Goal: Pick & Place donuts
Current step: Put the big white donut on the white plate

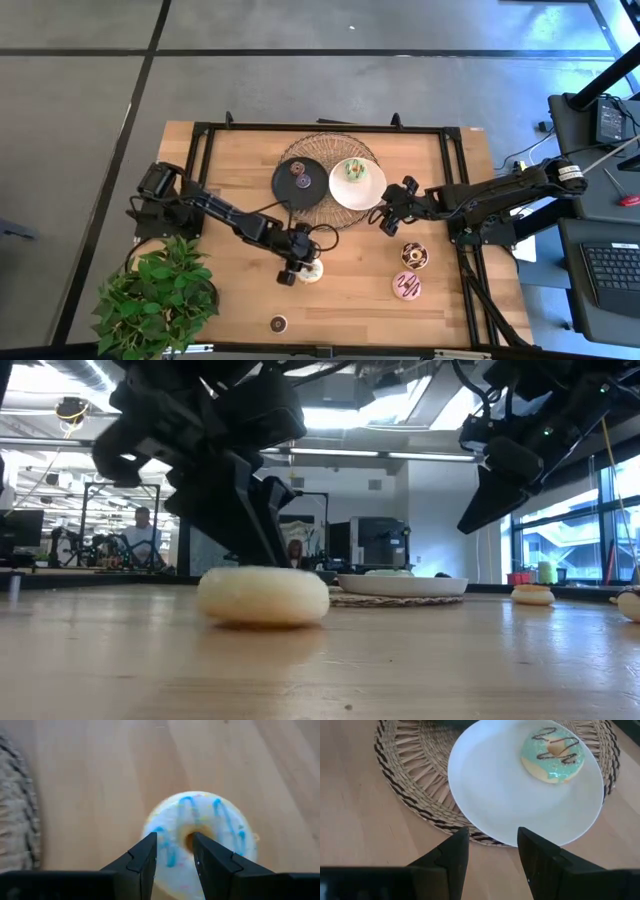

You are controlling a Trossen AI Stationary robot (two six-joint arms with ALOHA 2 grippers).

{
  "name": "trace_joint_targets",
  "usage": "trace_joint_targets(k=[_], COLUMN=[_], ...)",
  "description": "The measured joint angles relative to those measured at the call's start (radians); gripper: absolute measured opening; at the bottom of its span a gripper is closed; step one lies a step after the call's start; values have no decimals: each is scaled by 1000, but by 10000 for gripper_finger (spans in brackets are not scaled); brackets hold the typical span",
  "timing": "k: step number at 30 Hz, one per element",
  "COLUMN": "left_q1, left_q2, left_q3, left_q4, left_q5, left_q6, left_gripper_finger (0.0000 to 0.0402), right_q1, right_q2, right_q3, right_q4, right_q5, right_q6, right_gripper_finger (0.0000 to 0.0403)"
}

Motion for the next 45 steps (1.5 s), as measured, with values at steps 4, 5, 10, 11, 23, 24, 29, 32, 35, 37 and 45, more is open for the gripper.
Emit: trace_joint_targets(k=[4, 5, 10, 11, 23, 24, 29, 32, 35, 37, 45], left_q1=[-5, -5, -9, -10, -11, -11, -12, -12, -12, -12, -12], left_q2=[0, 0, 14, 19, 55, 55, 52, 52, 51, 51, 50], left_q3=[0, 0, 0, 1, 1, 0, -2, -1, -1, 0, 0], left_q4=[-1, -4, -18, -14, 5, 16, 37, 34, 25, 13, 2], left_q5=[-55, -59, -29, -26, -24, -24, -18, -18, -19, -27, -28], left_q6=[0, -1, -27, -27, -137, -145, -141, -109, -100, -96, -80], left_gripper_finger=[122, 121, 118, 118, 119, 119, 119, 118, 109, 100, 50], right_q1=[0, 0, 0, 0, 0, 0, 0, 0, 0, 0, 0], right_q2=[0, 0, 0, 0, 0, 0, 0, 0, 0, 0, 0], right_q3=[0, 0, 0, 0, 0, 0, 0, 0, 0, 0, 0], right_q4=[4, 4, 3, 3, 2, 3, 2, 1, 2, 2, 2], right_q5=[0, 0, 0, 0, 12, 12, 13, 13, 13, 13, 16], right_q6=[0, 0, 0, 0, -2, -2, -4, -4, -4, -8, -26], right_gripper_finger=[170, 170, 170, 170, 170, 170, 170, 170, 170, 170, 170])
